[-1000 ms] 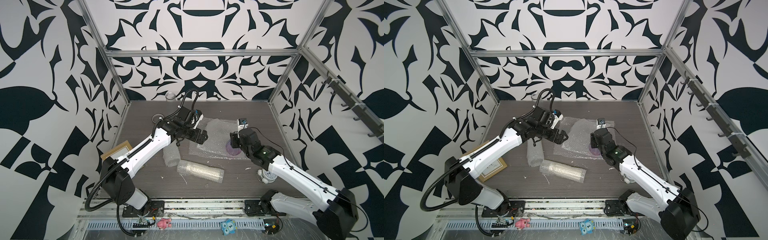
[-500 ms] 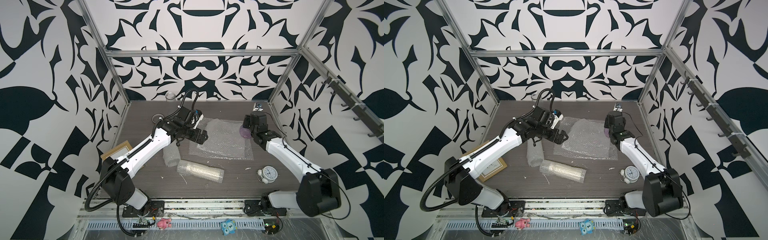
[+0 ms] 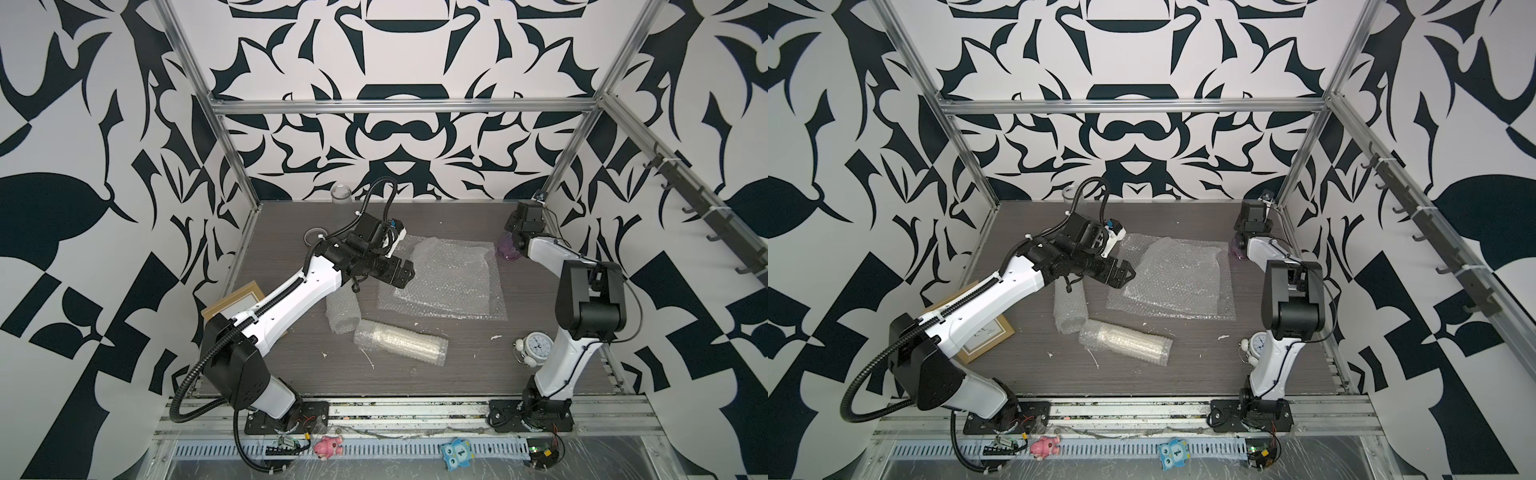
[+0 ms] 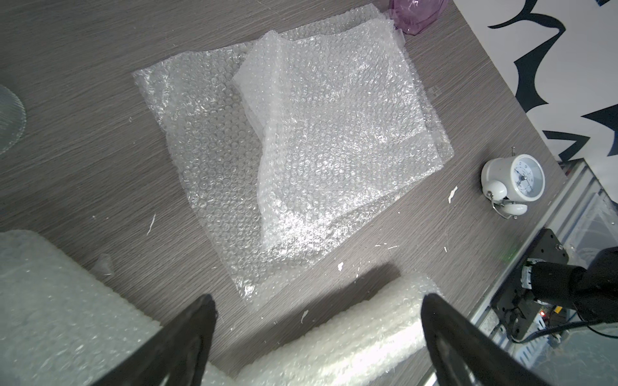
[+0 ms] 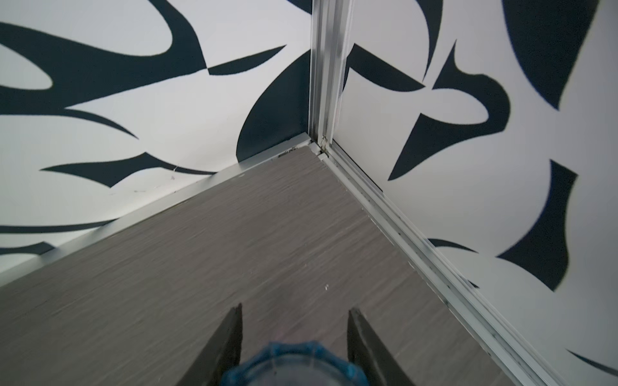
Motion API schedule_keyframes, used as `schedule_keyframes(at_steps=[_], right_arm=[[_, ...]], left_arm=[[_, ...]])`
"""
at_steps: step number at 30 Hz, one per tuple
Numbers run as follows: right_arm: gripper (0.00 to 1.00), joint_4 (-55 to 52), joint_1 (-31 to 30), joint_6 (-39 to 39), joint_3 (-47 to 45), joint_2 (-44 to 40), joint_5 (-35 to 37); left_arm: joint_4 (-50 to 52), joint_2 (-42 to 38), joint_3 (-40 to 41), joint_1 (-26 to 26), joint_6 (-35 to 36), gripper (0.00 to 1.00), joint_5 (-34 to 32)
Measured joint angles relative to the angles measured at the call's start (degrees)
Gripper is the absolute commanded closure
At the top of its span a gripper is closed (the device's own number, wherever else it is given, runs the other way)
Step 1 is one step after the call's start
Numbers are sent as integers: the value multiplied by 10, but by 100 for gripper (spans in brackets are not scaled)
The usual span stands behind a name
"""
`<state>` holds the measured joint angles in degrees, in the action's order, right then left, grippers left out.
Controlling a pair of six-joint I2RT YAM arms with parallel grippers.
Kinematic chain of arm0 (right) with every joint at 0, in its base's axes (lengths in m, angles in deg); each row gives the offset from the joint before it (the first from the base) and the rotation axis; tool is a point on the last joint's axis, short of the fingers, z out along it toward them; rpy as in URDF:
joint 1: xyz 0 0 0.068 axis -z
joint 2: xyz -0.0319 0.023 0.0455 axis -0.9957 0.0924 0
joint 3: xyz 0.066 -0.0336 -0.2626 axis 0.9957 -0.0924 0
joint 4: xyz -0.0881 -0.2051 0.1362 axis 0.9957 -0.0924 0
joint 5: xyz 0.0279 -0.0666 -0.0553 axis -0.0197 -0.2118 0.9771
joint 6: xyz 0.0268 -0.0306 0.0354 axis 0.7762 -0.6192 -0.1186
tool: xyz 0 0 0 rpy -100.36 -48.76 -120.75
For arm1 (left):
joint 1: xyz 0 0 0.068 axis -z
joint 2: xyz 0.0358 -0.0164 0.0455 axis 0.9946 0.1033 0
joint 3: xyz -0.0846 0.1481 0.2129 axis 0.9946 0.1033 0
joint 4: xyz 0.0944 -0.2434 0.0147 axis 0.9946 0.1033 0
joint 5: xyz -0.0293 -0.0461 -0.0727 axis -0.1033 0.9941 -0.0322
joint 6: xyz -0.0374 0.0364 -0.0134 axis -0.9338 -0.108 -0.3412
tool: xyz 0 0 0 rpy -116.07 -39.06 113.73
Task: Unwrap the vase from the bubble wrap
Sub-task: Place the vase at the center of the board.
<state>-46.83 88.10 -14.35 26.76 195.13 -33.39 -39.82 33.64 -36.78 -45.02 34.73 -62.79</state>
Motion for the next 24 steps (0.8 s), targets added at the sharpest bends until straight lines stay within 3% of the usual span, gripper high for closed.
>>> schedule_keyframes(at_steps=[14,24], right_arm=[[64,36,14,-71,194,161,9],[63,42,14,-50,238,195,-32]], left_arm=[[0,16,0,-22,2,1,-2],[0,33,0,-42,2,1,4]])
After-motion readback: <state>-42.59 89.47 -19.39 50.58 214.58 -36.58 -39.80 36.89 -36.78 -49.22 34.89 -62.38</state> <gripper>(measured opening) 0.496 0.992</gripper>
